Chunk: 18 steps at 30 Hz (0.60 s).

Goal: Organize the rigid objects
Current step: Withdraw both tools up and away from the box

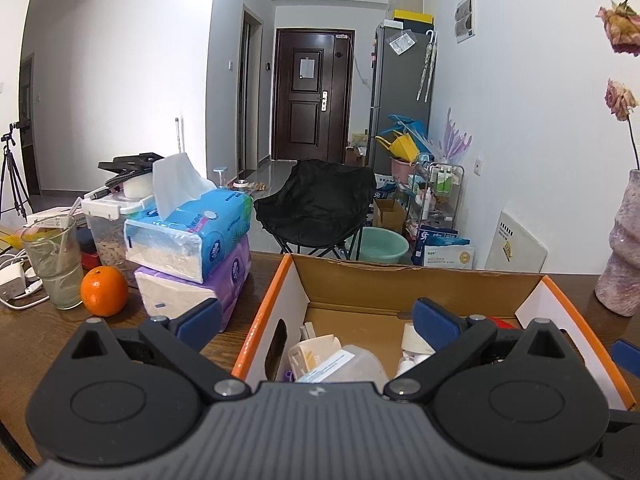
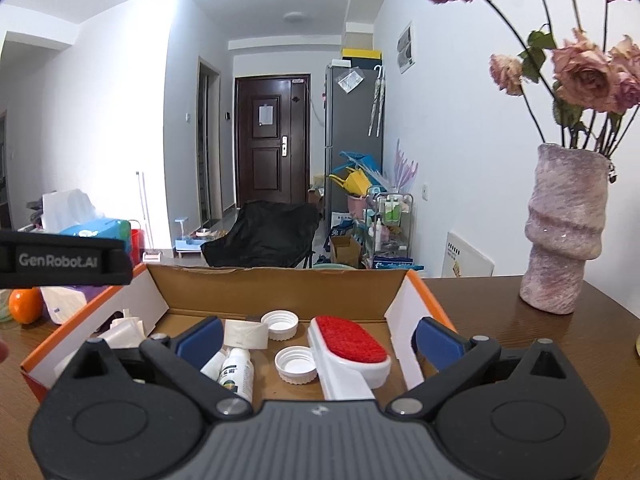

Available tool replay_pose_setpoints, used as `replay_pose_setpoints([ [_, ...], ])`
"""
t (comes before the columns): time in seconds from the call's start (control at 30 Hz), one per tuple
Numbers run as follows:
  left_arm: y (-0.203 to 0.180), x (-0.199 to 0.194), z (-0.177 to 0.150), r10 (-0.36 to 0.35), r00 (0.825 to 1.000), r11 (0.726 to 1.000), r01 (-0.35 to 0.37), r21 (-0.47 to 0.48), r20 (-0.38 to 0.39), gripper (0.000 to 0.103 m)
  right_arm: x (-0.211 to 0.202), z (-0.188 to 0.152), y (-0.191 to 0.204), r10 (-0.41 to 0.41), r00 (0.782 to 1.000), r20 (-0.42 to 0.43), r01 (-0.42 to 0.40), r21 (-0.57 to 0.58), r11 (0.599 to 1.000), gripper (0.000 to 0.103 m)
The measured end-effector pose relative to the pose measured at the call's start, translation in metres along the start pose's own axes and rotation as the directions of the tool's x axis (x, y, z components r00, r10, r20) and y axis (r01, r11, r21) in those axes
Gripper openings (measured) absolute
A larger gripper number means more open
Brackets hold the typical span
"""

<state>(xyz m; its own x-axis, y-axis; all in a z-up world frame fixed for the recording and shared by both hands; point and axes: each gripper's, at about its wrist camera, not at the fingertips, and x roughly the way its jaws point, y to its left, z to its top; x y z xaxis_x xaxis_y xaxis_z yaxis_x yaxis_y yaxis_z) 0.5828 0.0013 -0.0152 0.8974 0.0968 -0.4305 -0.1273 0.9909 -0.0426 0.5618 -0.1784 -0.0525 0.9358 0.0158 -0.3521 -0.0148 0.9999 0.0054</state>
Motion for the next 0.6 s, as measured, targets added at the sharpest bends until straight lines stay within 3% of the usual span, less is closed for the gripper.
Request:
replay_pose_setpoints([
  [0.6, 0.016, -0.09, -0.013, -0.017, 0.998, 1.0, 0.017, 0.0, 0.058, 0.103, -0.087, -0.001, -0.027, 0.026, 0.999, 0.032, -0.027, 0.03, 0.999, 0.103],
])
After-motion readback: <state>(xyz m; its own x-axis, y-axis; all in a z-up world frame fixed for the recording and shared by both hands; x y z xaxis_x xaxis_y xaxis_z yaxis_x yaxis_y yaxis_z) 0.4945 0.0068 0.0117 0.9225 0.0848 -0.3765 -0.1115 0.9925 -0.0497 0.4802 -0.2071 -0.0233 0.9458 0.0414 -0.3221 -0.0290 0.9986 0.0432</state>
